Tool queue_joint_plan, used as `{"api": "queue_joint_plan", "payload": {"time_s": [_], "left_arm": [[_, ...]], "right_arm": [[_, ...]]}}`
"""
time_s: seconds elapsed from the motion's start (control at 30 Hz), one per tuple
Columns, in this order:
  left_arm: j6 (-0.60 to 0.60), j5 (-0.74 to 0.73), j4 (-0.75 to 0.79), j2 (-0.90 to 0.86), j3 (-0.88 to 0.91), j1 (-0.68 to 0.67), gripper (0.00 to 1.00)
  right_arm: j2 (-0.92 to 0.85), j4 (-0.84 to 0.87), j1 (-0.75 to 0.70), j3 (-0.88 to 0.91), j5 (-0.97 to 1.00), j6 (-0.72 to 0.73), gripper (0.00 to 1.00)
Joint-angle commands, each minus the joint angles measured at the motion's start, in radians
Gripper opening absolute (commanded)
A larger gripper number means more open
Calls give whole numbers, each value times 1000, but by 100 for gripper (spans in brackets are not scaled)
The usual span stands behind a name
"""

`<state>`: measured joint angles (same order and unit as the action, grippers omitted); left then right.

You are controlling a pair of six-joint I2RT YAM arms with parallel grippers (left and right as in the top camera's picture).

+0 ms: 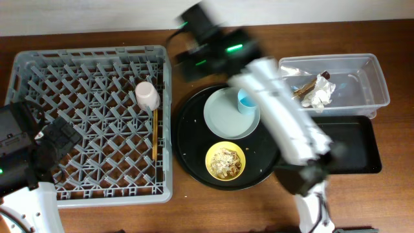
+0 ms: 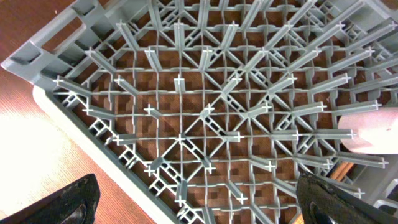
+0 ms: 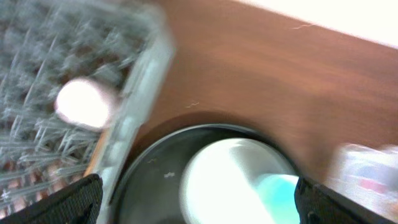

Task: Sort waste into correct bins and load items into the dishwasher rack

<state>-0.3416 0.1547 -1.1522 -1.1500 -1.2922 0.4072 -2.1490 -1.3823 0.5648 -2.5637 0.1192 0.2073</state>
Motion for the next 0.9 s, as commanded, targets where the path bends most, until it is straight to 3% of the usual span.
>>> {"api": "queue_joint_plan", "payload": {"time_s": [0.0,0.07,0.1,0.17,0.27,0.3,0.37,0.47,0.5,0.63,0.67,0.77,0.87], "left_arm": [[-13,7,2,6,-5,2,100],[-13,7,2,6,-4,2,99],[-13,7,2,6,-5,2,99],[-13,7,2,6,-5,2,99],[-13,7,2,6,-5,2,99],[-13,7,2,6,-5,2,99],[-13,7,2,6,-5,2,99],[-13,7,2,6,-5,2,99],[-13,7,2,6,-5,2,99],[-13,7,2,6,-5,2,99],[-13,7,2,6,-5,2,99],[-13,7,2,6,-5,2,99],[-13,7,2,6,-5,2,99]], "right_arm": [[110,-254,-197,-23,20,-37,94],[112,-317,-301,29,-99,-105,52],[111,-316,-325,93,-192,-178,50],[111,-275,-307,268,-192,-177,57],[111,-54,-224,526,-190,-185,59],[111,18,-214,593,-191,-185,58],[110,206,-192,738,-190,-186,47],[109,349,-192,861,-99,-185,45],[103,370,-193,887,-100,-185,40],[95,367,-192,891,-108,-185,18],[96,366,-192,888,-108,-185,4],[98,359,-192,853,-183,-201,4],[188,193,-193,633,-359,-257,4]]}}
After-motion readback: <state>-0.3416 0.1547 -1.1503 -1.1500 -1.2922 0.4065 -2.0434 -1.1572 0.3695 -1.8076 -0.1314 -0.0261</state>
